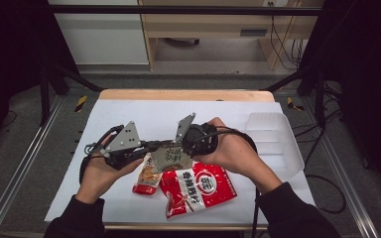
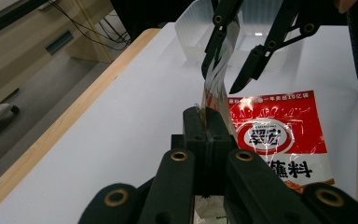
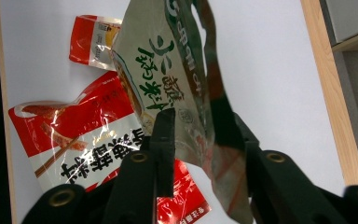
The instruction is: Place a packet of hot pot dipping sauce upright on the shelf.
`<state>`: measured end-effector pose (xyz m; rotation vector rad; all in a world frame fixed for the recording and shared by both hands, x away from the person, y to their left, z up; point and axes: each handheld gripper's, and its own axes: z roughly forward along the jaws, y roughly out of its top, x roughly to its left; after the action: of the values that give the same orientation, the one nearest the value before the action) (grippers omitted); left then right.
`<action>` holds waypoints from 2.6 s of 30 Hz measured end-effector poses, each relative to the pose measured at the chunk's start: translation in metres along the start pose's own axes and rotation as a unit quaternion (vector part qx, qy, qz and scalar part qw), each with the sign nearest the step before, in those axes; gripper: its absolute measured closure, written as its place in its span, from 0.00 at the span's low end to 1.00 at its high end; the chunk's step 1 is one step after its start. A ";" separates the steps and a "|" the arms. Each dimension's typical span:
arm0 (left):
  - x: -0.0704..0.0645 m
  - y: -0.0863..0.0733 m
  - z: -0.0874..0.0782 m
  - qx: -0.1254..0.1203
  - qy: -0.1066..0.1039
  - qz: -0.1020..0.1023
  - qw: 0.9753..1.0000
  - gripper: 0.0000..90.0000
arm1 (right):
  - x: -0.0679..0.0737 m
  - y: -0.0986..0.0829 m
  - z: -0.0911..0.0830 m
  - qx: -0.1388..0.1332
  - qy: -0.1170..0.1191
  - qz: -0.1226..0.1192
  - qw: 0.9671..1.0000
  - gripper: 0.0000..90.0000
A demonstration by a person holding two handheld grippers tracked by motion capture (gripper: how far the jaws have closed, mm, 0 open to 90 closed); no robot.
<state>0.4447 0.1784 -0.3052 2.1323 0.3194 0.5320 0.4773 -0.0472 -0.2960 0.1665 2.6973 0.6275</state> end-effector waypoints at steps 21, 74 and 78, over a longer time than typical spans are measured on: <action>-0.001 -0.005 0.004 -0.025 -0.016 -0.022 0.999 0.97 | -0.001 0.005 -0.005 0.021 -0.005 -0.016 1.000 1.00; 0.013 -0.168 -0.018 0.006 0.187 -0.182 0.965 0.07 | -0.140 -0.183 -0.096 0.034 -0.155 0.166 0.973 1.00; 0.013 -0.169 -0.019 0.008 0.191 -0.184 0.964 0.07 | -0.148 -0.196 -0.092 0.038 -0.157 0.173 0.972 1.00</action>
<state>0.4414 0.2934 -0.4308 1.9108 0.9177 0.7174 0.5734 -0.2885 -0.2589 0.7058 2.3996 0.5393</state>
